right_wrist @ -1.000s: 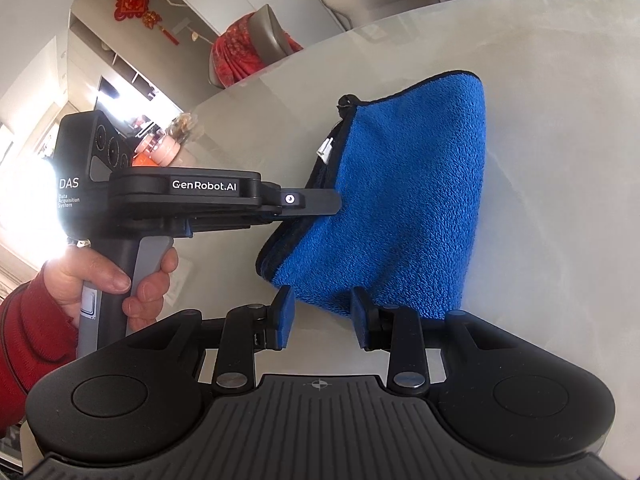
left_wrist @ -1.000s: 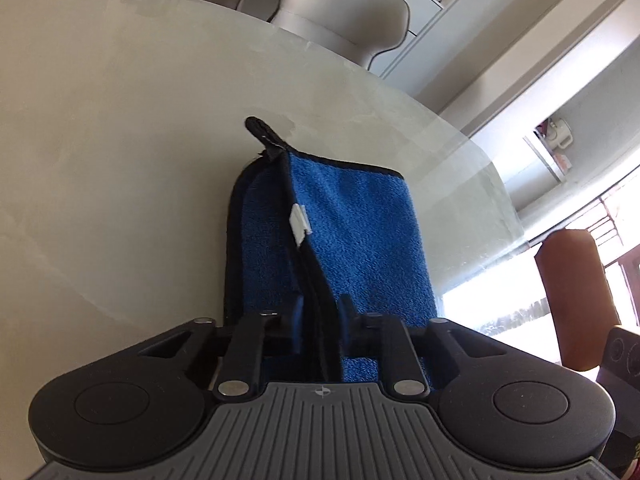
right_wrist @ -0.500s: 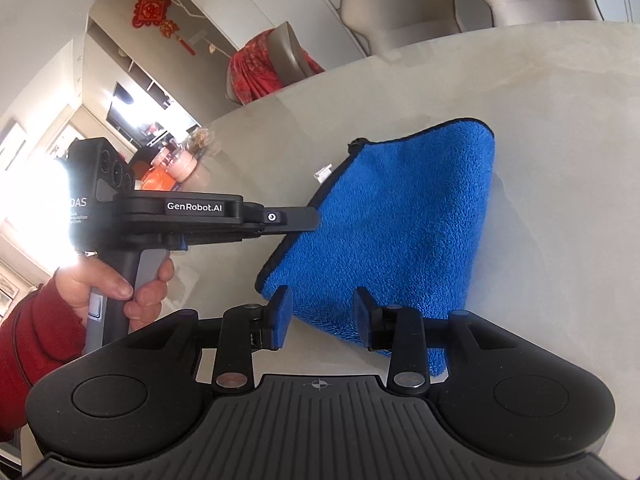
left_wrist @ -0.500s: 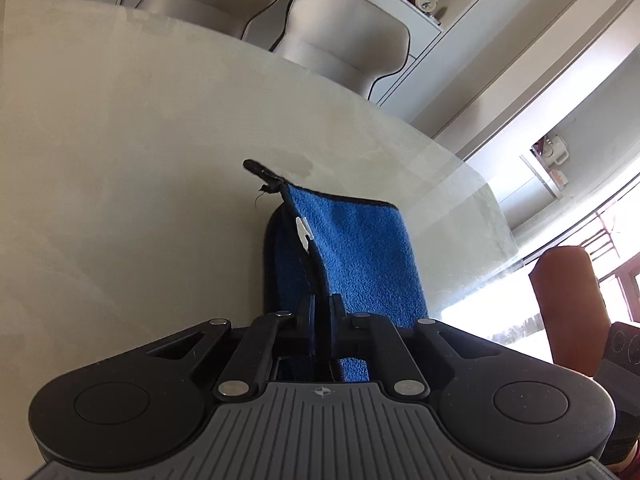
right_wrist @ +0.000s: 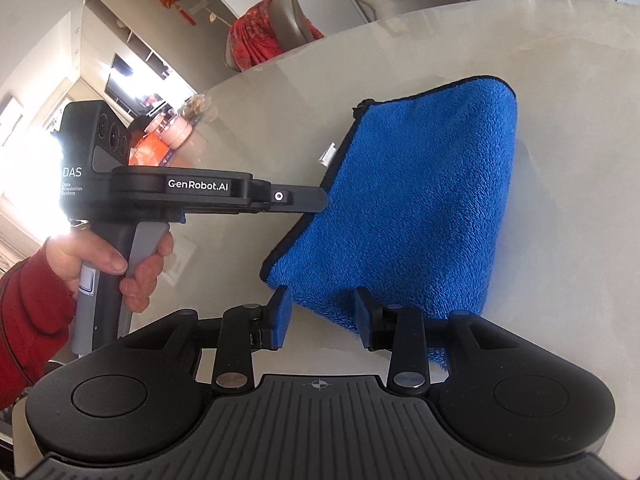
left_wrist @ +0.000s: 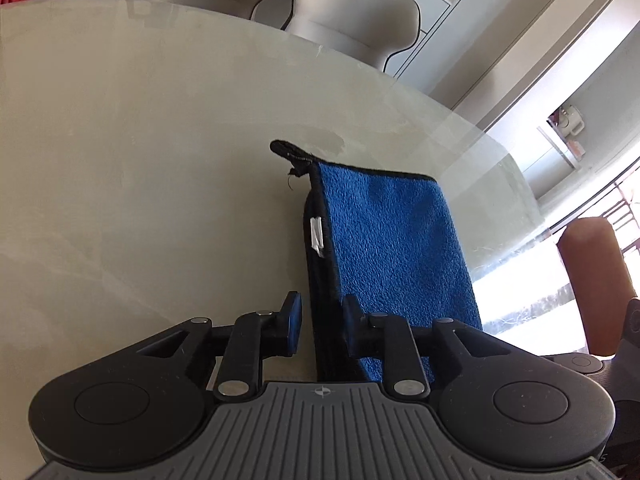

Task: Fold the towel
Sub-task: 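Lift and fold the towel in half with both grippers toward the other edge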

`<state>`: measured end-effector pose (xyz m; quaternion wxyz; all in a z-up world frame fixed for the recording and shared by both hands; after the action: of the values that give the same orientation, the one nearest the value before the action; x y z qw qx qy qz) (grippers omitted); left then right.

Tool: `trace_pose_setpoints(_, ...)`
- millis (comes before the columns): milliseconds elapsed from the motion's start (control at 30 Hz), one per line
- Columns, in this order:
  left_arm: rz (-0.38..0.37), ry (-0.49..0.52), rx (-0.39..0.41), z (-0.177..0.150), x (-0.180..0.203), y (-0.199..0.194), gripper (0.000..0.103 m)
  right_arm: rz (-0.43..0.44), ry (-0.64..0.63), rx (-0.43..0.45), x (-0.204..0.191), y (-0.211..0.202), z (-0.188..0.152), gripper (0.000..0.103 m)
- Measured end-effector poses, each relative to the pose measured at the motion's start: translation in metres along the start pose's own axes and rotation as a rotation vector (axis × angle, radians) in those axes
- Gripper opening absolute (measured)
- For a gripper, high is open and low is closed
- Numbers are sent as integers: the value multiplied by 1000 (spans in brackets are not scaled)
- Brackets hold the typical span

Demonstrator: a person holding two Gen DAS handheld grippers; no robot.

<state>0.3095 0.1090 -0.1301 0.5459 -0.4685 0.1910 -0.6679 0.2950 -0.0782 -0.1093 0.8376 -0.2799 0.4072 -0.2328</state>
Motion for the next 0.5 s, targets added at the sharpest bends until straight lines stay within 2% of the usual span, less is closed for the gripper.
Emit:
trace_pose_setpoints(100,23,31,37,3,5,-12,23,13,-41,-17,-6,0,-3,38)
trace_pose_setpoints(167,12,62,75,5,14,-22,25,21,-89,-13,-10,-6,-1,38)
trace_pose_setpoints(200,-7,77,94,5,22,-29,26,22,-111,-5,-12,-10,0,38)
trace_pose_setpoints(300,-88,92,134,1,42,-42,40,-28,-145,45,-4,-27,11,38)
trace_pose_setpoints(400,-201,106,103,-17,62,-41,42,-60,-168,41,5,-33,12,38)
trace_pose_setpoints(500,-214,119,29,-36,68,-25,42,-33,-205,2,9,-29,1,38)
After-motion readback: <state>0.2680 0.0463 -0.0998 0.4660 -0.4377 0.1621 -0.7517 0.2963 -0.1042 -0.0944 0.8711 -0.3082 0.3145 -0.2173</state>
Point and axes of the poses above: each gripper's, at about its wrist camera, not at the fingertips, and y roughly the way its jaws point, x to its right, z to its top, the point moved 7 cm from there along y, roughly the way its jaws point, and after that the axes turned 1 degree about z, right-handed, at the moved point
